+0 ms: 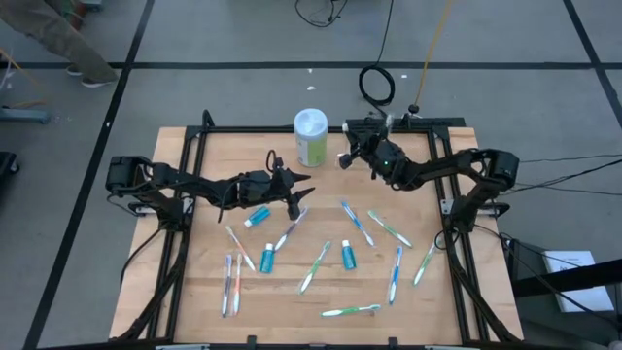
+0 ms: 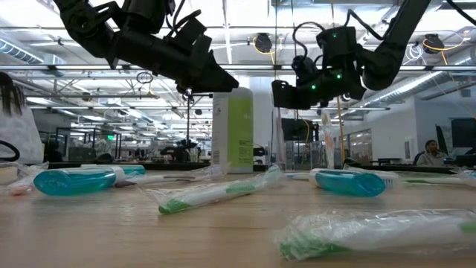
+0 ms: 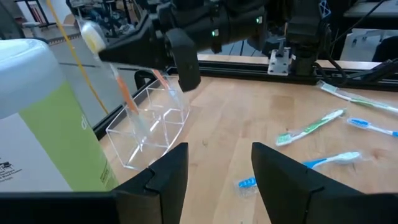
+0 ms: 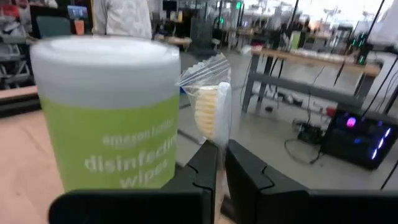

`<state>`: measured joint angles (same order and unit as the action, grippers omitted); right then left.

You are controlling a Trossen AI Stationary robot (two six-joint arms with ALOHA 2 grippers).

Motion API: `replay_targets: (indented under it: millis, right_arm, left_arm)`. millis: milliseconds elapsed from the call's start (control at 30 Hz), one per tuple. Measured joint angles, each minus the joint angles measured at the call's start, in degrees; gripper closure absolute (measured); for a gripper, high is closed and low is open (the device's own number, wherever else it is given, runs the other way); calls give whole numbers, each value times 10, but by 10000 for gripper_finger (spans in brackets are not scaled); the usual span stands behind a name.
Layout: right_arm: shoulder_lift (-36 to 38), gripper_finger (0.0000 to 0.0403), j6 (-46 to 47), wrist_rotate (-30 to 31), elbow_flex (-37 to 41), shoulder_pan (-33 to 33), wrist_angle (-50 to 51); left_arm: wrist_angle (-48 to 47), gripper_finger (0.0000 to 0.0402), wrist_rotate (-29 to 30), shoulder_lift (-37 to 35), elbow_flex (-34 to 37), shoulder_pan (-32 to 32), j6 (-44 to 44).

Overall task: Pick & Place toothbrushing station
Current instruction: Put the orange toothbrush into the transparent organizer, then put the blue mouthwash into the transparent organizer

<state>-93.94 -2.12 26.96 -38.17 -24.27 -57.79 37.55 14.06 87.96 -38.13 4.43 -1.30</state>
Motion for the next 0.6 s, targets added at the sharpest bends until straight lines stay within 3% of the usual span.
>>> replay_targets:
  millis: [200,467,600]
  right_arm:
    - [-4,375,3,-1,0,0,38]
    - [-3,314,-5,-2,0,4,46]
    - [13,284,-51,-27,0,21,57]
  left_arm:
    - [-6,220,0,0,0,0,2]
    - [-6,220,0,0,0,-2,3]
    - [-6,220,0,0,0,-10,2]
